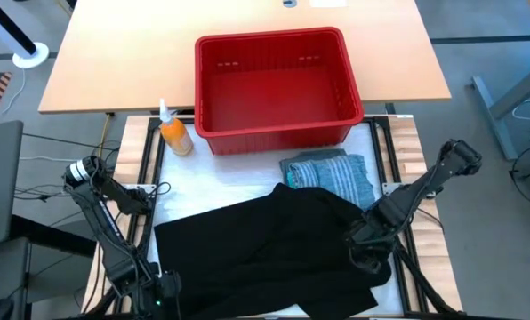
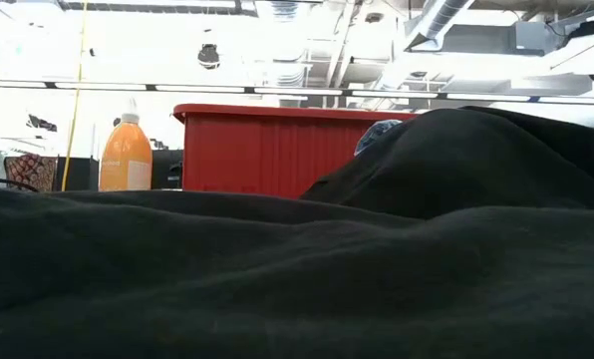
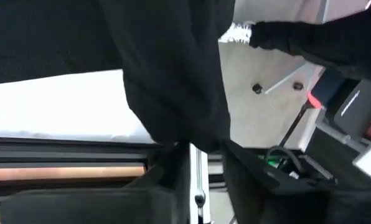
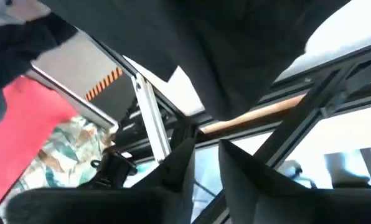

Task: Fold Laundry from Bin
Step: Fold the black shirt

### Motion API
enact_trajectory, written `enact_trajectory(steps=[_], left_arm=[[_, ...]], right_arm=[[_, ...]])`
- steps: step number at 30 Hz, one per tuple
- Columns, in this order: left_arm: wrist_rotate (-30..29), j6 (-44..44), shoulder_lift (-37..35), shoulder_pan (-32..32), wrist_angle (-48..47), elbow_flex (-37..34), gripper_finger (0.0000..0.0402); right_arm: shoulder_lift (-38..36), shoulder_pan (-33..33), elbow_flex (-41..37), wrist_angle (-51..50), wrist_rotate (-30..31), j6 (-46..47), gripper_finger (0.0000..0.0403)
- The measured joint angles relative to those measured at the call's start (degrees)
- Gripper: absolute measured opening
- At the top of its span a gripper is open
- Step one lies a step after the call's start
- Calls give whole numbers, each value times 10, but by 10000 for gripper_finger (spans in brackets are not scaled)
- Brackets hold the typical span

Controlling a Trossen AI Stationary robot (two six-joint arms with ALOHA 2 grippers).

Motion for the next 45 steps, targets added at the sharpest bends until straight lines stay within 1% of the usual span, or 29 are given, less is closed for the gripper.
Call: enact_trajectory(steps=[2,3,7,9,10,12,16,19,23,29,32,35,38,42,43,45], left_arm=[[9,13,0,0,-1,0,93],[11,22,-2,0,-1,0,106],[22,36,-28,9,-21,0,151],[26,32,-49,13,-40,0,166],[25,27,-63,15,-50,0,170],[11,17,-91,16,-72,0,174],[-78,5,-138,16,-111,0,176],[-119,4,-158,16,-125,0,176],[-128,4,-164,16,-143,0,176],[-128,2,-165,16,-159,0,176],[-143,2,-165,16,-174,0,176],[-162,-4,-165,16,-181,0,176],[-171,-4,-165,16,-186,0,176],[-187,-5,-165,16,-196,0,176],[-190,-6,-165,16,-198,0,176],[-196,-7,-165,16,-203,0,176]], right_arm=[[-15,-11,10,-20,52,-16,141],[-24,-17,14,-27,91,-26,150],[-54,-48,13,-48,286,-38,183],[-63,-71,6,-55,340,-39,196],[-67,-84,1,-56,350,-46,201],[-69,-109,-12,-55,360,-74,210],[-70,-151,-52,-31,371,-135,219],[-70,-172,-78,9,375,-176,220],[-70,-192,-97,32,367,-193,220],[-74,-195,-114,56,339,-205,212],[-74,-195,-127,60,327,-203,189],[-74,-195,-132,60,322,-207,153],[-74,-193,-132,59,322,-220,104],[-74,-193,-132,59,323,-236,27],[-74,-193,-132,59,323,-240,18],[-78,-193,-131,58,322,-242,20]])
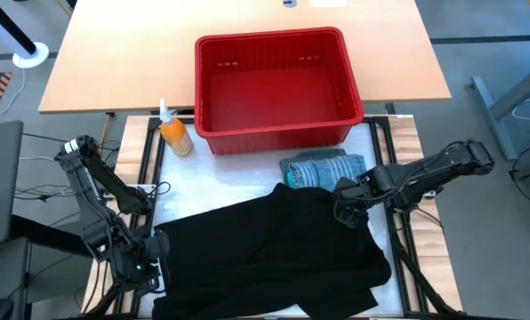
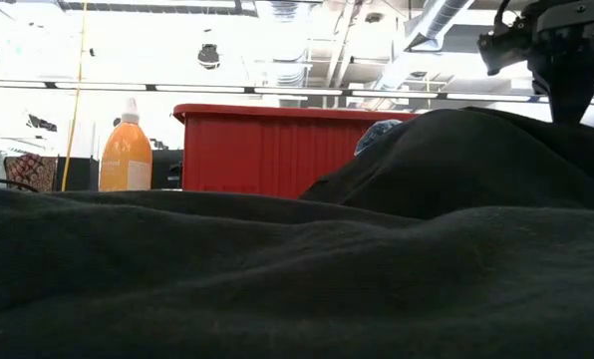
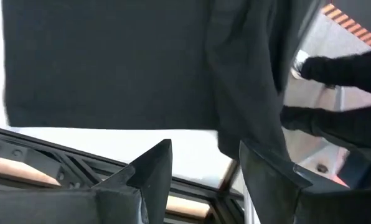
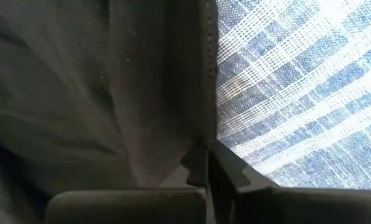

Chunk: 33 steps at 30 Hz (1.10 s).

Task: Fold Laundry from Bin
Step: Fold the black shirt

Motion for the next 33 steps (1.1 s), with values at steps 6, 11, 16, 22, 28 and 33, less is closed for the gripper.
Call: enact_trajectory(steps=[6,11,16,22,28,33], left_arm=[[-80,-47,0,0,-26,0,176],[-133,-221,-1,9,-30,-22,176],[-54,-366,0,6,24,-120,176],[-26,-428,0,-8,125,-220,176],[8,-417,1,-3,179,-274,176],[56,-407,1,0,229,-313,176]], right_arm=[[-24,3,61,-49,7,-10,20],[-66,3,87,-72,34,15,23],[-86,3,87,-73,37,29,24],[-81,3,87,-74,37,26,25],[-78,3,87,-74,36,22,25],[-78,3,87,-74,23,22,26]])
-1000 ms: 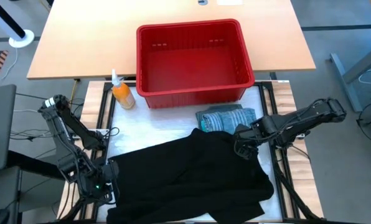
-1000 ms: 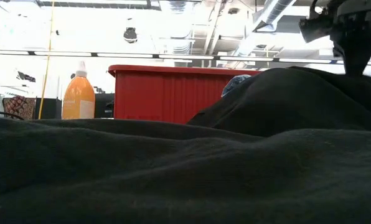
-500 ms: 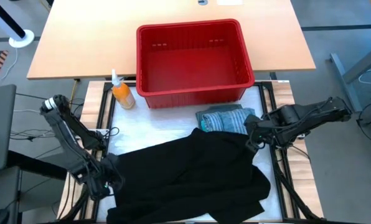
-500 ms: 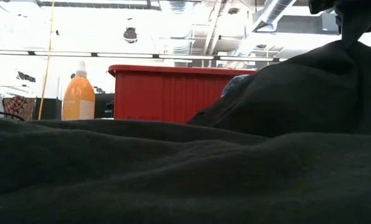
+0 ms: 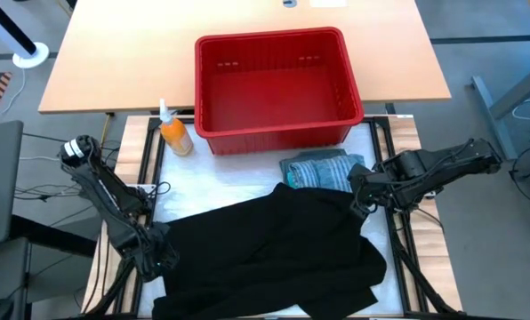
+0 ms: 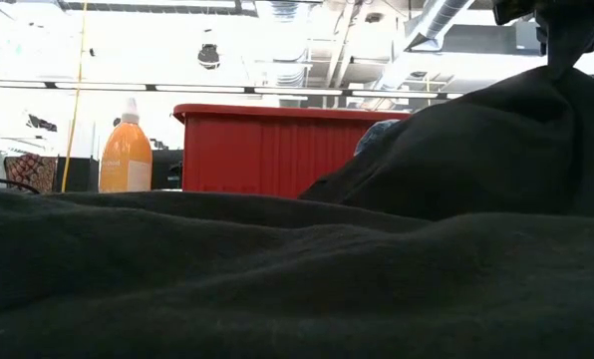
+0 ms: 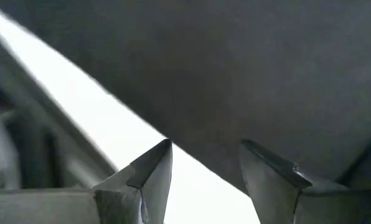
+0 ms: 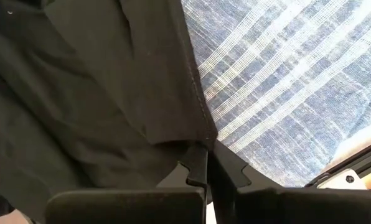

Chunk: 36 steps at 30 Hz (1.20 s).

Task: Fold Laundry from Bin
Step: Fold the black shirt

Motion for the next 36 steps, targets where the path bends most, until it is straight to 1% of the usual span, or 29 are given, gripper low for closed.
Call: enact_trajectory(steps=[3,5,7,9,11,12,16,17,18,20,23,29,32,36], left_arm=[[-7,21,14,0,58,-30,176],[-4,32,27,3,69,-42,176],[-1,43,40,5,57,-46,173],[0,69,47,6,35,-45,161],[-2,93,49,9,13,-44,137],[-13,101,47,13,-15,-44,120],[-100,121,33,26,-133,-51,37],[-119,119,27,30,-160,-52,20],[-135,111,22,36,-163,-53,10],[-155,97,13,43,-161,-56,9],[-158,95,14,52,-159,-56,12],[-143,97,12,55,-175,-38,16],[-143,99,8,55,-199,-16,31],[-174,96,7,55,-241,18,65]], right_arm=[[0,0,0,0,-2,4,26],[0,0,0,0,-2,9,26],[0,0,0,0,-4,15,26],[0,0,0,0,-5,17,26],[0,0,0,-1,-5,18,26],[0,0,0,-1,-4,18,26],[0,-6,0,0,-4,22,26],[0,-8,0,0,-4,27,26],[0,-10,0,0,-4,31,26],[0,-13,0,0,-5,34,26],[0,-13,0,2,-5,38,26],[0,-12,0,6,-5,50,27],[0,-12,0,15,-4,49,27],[0,-12,0,35,-4,43,27]])
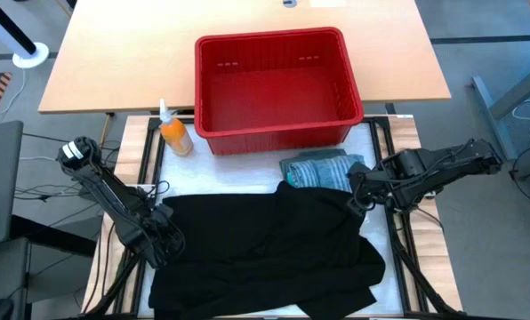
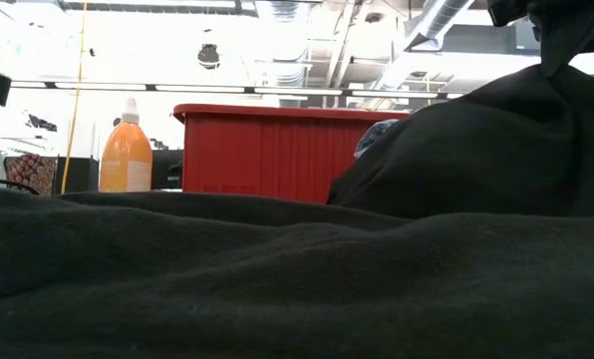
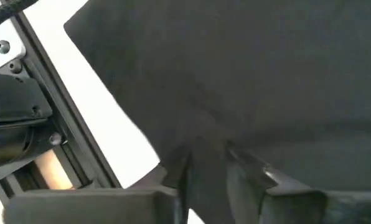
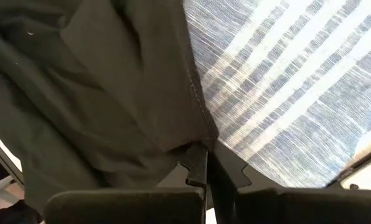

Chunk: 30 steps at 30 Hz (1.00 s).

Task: Fold Laundry from Bin
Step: Fold the black shirt

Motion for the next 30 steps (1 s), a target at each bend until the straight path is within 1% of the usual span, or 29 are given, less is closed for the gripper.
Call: enact_trajectory(steps=[2,4,8,10,12,16,19,23,30], left_arm=[[-2,3,0,0,-7,8,87],[15,6,0,0,-8,10,111],[70,-38,0,-2,6,9,155],[76,-51,0,-6,27,9,172],[76,-84,3,-10,39,9,182],[91,-101,21,-11,47,9,186],[89,-96,49,-16,72,9,186],[91,-103,90,-18,73,10,187],[102,-98,131,-17,103,13,185]], right_arm=[[0,0,0,4,0,-1,27],[0,0,0,3,0,-4,27],[0,0,0,3,0,-15,27],[0,0,0,3,2,-16,27],[0,0,0,3,8,-17,27],[0,0,0,3,13,-31,27],[0,0,0,3,14,-40,27],[0,0,0,6,15,-43,27],[0,0,0,12,15,-46,27]])
